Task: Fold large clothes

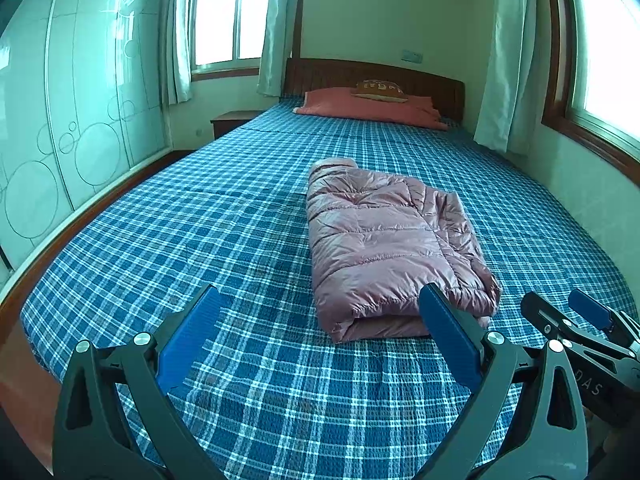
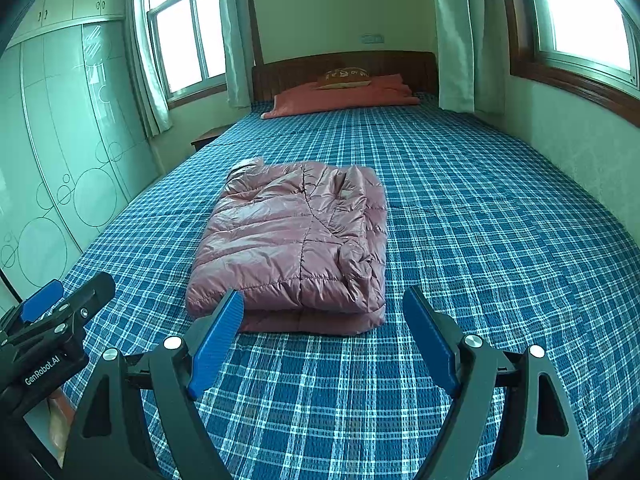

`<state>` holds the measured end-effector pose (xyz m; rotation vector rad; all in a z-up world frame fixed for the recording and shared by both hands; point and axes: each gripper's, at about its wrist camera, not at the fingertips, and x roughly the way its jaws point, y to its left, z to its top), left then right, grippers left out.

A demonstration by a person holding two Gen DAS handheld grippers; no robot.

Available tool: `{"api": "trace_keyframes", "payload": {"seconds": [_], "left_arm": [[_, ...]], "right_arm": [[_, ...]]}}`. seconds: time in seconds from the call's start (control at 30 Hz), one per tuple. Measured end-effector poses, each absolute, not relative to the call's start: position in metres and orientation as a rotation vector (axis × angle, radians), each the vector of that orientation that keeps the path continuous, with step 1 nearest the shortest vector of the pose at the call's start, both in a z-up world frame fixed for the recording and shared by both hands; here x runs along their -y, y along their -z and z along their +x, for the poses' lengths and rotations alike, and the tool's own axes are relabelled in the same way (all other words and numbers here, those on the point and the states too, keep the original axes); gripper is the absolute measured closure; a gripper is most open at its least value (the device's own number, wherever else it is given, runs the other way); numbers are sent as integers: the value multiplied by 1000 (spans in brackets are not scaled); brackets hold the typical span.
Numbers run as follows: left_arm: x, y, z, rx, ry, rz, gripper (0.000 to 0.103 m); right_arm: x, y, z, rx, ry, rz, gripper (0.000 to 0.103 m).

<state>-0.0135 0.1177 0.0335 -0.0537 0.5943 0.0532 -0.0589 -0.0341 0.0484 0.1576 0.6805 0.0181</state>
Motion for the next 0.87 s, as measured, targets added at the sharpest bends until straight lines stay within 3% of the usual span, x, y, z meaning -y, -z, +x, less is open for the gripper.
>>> {"api": "trace_keyframes", "payload": {"seconds": [0.47, 0.87], "left_arm": [[-125, -35, -10, -561, -51, -92, 2], [-132, -13, 14, -647, -53, -94, 2]], "right_arm": [[33, -45, -57, -686, -21, 157, 22], [44, -31, -46, -711, -22, 172, 22]]}}
